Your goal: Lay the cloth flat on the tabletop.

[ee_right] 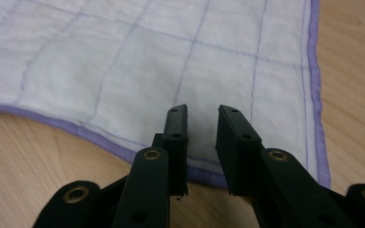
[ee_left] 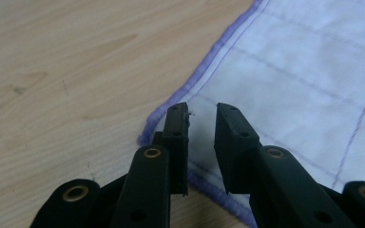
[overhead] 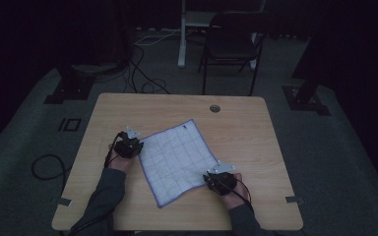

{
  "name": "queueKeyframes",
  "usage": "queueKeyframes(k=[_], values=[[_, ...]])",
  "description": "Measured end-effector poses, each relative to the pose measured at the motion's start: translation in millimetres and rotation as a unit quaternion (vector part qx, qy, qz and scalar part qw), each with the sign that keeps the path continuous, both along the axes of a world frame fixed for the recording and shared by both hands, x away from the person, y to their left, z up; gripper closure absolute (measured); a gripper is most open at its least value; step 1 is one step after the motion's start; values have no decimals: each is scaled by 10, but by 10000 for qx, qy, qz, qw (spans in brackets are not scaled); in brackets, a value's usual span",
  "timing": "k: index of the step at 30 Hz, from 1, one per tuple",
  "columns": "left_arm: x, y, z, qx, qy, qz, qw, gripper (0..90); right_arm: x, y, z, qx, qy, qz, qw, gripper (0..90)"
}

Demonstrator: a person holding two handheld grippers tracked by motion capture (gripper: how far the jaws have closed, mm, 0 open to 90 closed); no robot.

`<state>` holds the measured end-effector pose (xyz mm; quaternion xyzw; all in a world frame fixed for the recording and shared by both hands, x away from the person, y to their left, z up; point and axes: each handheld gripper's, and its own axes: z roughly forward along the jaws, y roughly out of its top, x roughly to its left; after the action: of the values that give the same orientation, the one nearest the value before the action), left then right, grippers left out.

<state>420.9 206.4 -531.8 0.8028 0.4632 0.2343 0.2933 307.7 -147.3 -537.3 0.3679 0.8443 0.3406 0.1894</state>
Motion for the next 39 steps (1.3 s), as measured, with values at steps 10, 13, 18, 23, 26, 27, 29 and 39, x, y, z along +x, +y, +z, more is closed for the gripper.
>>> queueKeyframes(k=[10, 13, 18, 23, 26, 27, 29, 39], values=[[-24, 28, -18, -90, 49, 19, 9999, 775, 18, -86, -16, 20, 90, -141, 9999, 736], [-42, 33, -22, -109, 38, 14, 9999, 779, 38, -124, -17, 16, 88, -189, 9998, 734], [-55, 50, -26, -144, 38, -12, 9999, 779, 53, -162, -14, 30, 115, -275, 9996, 733], [-26, 44, -17, -101, 71, -31, 9999, 777, 26, -141, -9, -31, 106, -274, 9996, 745], [31, 29, -12, -57, 78, -14, 10000, 777, -5, -126, -12, -7, 112, -263, 9996, 747], [45, 22, -10, -42, 83, -8, 10000, 776, -33, -113, -14, 5, 119, -247, 9996, 748], [87, -1, -8, -26, 78, -2, 10000, 777, -72, -91, -16, 26, 124, -230, 9997, 750], [177, -145, 40, -121, 18, 73, 9999, 716, -330, 85, -30, 24, 50, 72, 10000, 761]])
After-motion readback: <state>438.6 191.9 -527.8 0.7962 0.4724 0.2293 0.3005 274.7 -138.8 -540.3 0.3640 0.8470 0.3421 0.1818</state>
